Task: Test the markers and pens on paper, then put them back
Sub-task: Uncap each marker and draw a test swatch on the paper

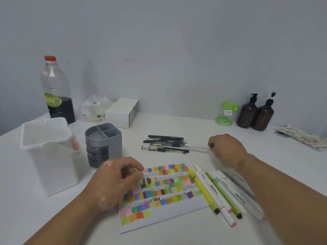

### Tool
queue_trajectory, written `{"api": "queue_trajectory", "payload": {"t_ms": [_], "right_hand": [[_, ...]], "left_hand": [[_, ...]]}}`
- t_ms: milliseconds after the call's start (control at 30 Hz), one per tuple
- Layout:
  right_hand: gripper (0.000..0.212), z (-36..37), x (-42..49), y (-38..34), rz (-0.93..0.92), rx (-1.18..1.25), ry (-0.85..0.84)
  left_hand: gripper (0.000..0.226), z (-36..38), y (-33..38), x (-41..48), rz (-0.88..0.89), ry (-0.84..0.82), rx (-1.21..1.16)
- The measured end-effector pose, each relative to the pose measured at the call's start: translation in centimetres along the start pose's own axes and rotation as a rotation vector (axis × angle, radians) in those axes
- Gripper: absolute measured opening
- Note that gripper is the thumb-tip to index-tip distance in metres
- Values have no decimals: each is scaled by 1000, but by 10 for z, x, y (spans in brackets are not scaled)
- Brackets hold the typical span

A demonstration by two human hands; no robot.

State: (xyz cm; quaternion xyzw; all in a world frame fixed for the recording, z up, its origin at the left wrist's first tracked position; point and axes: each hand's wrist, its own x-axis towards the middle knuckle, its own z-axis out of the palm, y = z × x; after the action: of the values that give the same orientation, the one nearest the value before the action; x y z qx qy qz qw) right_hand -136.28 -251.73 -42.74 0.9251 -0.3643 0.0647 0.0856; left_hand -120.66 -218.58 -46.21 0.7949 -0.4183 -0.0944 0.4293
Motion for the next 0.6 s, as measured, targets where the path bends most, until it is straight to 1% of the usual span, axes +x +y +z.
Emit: {"api": "queue_trajectory", "payload": {"t_ms": [67, 100, 167, 200, 233, 300, 367, 400, 467, 500, 600], "right_hand": [[20, -16, -10, 1, 19, 63, 50], [15, -23, -17, -3, 17, 136, 86], [7, -38, -36, -19, -19, 373, 140], [9, -45, -48, -30, -45, 529, 130], [14, -50, -61, -44, -71, 703, 89], [20, -53, -87, -72, -104, 1067, -49], [19, -47, -108, -99, -74, 1375, -175], [17, -43, -116, -111, -45, 1497, -219], [14, -33, -124, -129, -16, 1672, -266], [13, -29, -126, -134, -22, 1726, -278], [12, -20, -126, -137, -64, 1770, -285]], "left_hand": [[3, 0, 2, -1, -7, -4, 4], [3, 0, 3, -2, -10, -4, 4], [3, 0, 6, -3, -17, -2, -6], [4, 0, 7, -4, -18, -2, -13], [4, 0, 8, -4, -16, -2, -20], [4, 1, 9, -6, -11, -6, -49], [7, 0, 11, -8, -4, -25, -114], [13, 0, 12, -9, 12, -43, -145], [26, -1, 12, -12, 55, -81, -166], [29, -1, 12, -12, 69, -89, -168], [26, 0, 13, -12, 71, -93, -161]]}}
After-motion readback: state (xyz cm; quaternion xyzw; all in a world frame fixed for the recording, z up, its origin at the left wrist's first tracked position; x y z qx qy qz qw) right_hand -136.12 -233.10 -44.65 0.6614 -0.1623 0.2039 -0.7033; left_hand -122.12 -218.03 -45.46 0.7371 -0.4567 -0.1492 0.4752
